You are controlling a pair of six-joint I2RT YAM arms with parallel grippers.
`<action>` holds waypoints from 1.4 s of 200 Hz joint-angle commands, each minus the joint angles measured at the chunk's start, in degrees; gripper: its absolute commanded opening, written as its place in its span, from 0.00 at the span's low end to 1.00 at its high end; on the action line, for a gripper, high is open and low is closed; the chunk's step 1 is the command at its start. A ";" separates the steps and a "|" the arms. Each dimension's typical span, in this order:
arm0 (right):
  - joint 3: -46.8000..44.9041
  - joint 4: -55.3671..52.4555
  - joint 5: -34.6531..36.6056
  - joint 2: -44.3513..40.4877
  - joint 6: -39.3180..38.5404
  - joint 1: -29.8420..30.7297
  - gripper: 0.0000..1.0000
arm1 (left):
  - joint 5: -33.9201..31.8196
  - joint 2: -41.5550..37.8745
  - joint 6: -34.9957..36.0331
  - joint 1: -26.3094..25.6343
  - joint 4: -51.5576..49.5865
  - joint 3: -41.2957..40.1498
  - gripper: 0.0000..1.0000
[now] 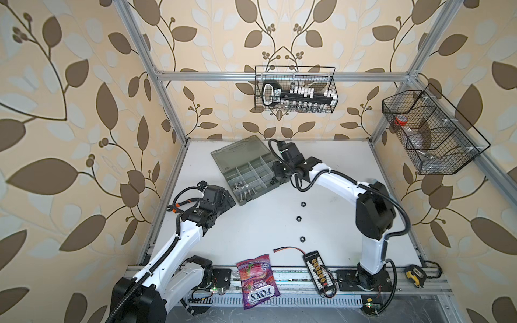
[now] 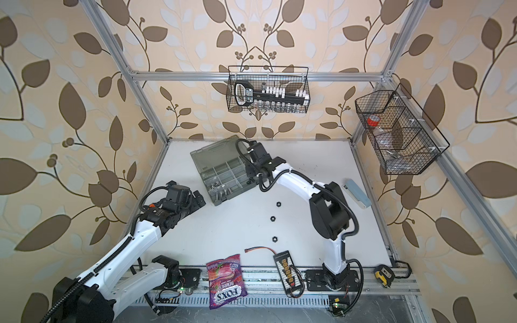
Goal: Sort the screws and nuts into containers
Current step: Place the nut into the container, then pick up the nut from the center of the table.
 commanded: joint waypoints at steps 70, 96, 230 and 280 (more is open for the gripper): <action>-25.23 -4.70 3.97 -12.42 5.63 -4.20 0.56 | -1.75 0.98 0.04 0.55 0.16 2.43 0.99; -26.73 -4.54 2.97 -10.44 5.73 -4.34 0.56 | -1.52 1.29 0.00 0.55 0.18 2.42 0.99; -28.15 -3.40 -0.79 -4.69 5.05 -4.24 0.43 | -2.06 1.86 -0.45 0.51 -0.19 2.32 0.99; -28.39 -3.32 -1.10 -4.38 4.72 -4.14 0.38 | -2.31 1.51 -0.55 0.55 -0.46 2.41 0.99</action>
